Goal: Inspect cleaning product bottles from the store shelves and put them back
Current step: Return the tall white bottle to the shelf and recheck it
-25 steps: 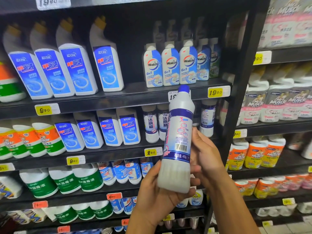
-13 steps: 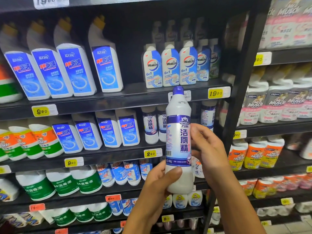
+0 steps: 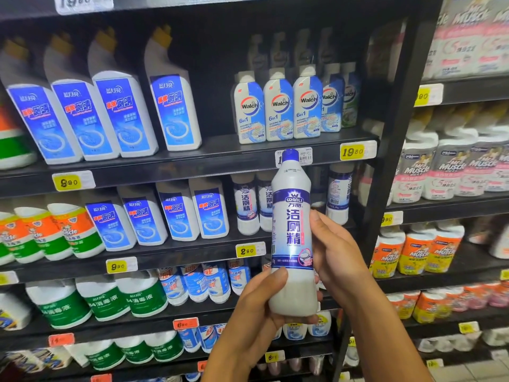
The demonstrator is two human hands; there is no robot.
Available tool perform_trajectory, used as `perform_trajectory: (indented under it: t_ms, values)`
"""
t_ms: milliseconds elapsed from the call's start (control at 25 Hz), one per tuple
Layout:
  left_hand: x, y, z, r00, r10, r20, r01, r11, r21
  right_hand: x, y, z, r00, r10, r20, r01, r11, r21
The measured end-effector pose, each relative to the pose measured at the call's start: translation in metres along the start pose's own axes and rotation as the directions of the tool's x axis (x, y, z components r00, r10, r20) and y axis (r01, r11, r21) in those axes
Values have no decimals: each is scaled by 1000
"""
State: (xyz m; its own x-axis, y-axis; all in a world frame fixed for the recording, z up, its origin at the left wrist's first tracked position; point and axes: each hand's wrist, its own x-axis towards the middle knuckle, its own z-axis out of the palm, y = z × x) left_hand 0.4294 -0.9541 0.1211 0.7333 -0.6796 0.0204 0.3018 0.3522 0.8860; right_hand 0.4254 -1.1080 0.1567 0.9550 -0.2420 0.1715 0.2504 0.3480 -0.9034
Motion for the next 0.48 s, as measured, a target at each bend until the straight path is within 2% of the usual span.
perform_trajectory:
  t_ms: [240, 360, 480]
  values:
    - [3, -3, -3, 1000, -12, -19, 12, 999, 32, 3, 5, -3, 999, 20, -29, -20, 1000, -7]
    - [1, 0, -4, 998, 32, -49, -21, 979, 204, 3, 5, -5, 1000, 26, -11, -25, 998, 60]
    - [0, 4, -2, 994, 114, -6, -104, 930, 352, 3, 2, -7, 1000, 2, 30, -6, 993, 121]
